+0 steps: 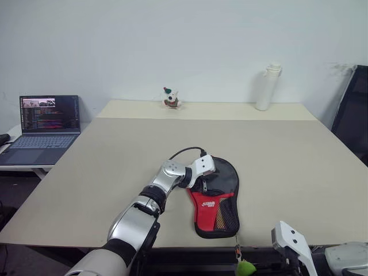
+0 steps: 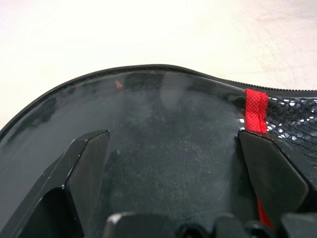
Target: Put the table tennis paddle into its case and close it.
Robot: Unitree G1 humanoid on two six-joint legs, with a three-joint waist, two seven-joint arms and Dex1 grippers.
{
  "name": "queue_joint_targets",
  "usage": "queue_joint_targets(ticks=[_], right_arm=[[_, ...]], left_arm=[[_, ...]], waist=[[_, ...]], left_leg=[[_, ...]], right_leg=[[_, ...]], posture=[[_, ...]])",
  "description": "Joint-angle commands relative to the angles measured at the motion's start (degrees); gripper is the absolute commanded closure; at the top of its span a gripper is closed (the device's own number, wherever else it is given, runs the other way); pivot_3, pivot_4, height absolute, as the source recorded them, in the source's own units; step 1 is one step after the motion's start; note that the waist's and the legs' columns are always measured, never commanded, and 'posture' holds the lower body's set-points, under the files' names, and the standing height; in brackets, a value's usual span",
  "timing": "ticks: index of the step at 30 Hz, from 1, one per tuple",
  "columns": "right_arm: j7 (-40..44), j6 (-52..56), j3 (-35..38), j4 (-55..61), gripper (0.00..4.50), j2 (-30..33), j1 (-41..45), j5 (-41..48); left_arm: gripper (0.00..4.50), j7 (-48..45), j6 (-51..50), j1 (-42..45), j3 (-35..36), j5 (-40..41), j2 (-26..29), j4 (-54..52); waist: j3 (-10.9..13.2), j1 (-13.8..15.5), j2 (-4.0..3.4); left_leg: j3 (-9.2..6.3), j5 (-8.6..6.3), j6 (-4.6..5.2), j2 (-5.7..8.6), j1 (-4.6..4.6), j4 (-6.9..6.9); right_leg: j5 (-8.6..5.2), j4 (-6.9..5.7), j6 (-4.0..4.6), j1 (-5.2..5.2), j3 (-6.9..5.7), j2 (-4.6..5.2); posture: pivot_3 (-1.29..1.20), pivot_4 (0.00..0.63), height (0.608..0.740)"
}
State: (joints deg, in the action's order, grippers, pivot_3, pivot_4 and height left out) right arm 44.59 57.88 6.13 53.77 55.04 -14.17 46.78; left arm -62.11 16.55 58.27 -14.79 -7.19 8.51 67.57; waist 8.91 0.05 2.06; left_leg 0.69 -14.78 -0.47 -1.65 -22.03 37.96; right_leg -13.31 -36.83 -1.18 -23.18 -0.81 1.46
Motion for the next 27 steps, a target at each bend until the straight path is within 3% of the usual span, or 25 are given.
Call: queue_joint_targets(ticks=[1, 9, 12, 17, 21, 27], right_arm=[[-0.82, 1.02, -0.83, 1.02, 4.25, 0.29, 2.41, 3.01], [-3.02, 2.58, 2.57, -1.63, 1.71, 0.1, 9.16, 9.44], [-4.57, 1.35, 4.26, -7.34, 1.71, -1.32, 13.97, 9.75], [-7.05, -7.76, 0.61, -20.1, 1.71, -5.86, 23.45, -2.21], [-4.38, -22.59, -2.46, -34.82, 1.71, -12.45, 31.22, -12.06], [3.2, -31.27, -3.37, -55.02, 1.71, -18.19, 42.48, -15.54]], left_arm=[[0.0, 0.48, -1.39, -1.99, -2.6, -3.88, -0.11, 3.08], [0.0, -0.33, -1.45, -2.43, -1.82, -2.74, -0.54, 2.27], [0.0, -1.31, -1.45, -2.4, -0.65, -1.25, -0.53, 0.95], [0.0, -4.14, -2.46, -3.04, 2.3, 2.42, 1.24, -5.43], [0.0, -7.1, -9.09, -6.77, 6.56, 8.22, 6.69, -20.18], [0.0, -5.57, -25.37, -16.0, 12.7, 16.25, 14.8, -43.8]], waist=[[0.0, 0.01, 0.0], [0.0, -0.01, 0.02], [0.02, -0.03, 0.06], [0.14, -0.12, 0.09], [0.4, -0.71, 0.02], [1.04, -1.04, -0.33]], left_leg=[[-0.01, 0.0, 0.0, -0.01, 0.0, 0.0], [-0.01, -0.01, -0.01, 0.0, -0.01, 0.0], [0.0, -0.01, -0.01, 0.0, -0.02, -0.01], [0.03, -0.01, -0.01, 0.01, -0.12, -0.06], [0.14, -0.04, -0.05, 0.06, -0.64, -0.06], [0.0, -0.02, -0.04, -0.05, -0.92, -0.07]], right_leg=[[-0.08, 0.01, 0.13, 0.0, -0.01, 0.01], [-0.08, 0.01, 0.12, 0.0, -0.01, 0.04], [-0.08, 0.03, 0.11, 0.01, 0.0, 0.06], [-0.08, 0.05, 0.09, -0.11, 0.01, 0.08], [-0.02, -0.04, -0.04, -0.66, 0.14, -0.23], [-0.07, -0.23, 0.1, -1.01, 0.18, -0.4]], posture=[[0.0, 0.15, 0.74], [0.0, 0.15, 0.74], [0.0, 0.15, 0.74], [0.0, 0.15, 0.74], [0.0, 0.15, 0.74], [0.0, 0.15, 0.74]])
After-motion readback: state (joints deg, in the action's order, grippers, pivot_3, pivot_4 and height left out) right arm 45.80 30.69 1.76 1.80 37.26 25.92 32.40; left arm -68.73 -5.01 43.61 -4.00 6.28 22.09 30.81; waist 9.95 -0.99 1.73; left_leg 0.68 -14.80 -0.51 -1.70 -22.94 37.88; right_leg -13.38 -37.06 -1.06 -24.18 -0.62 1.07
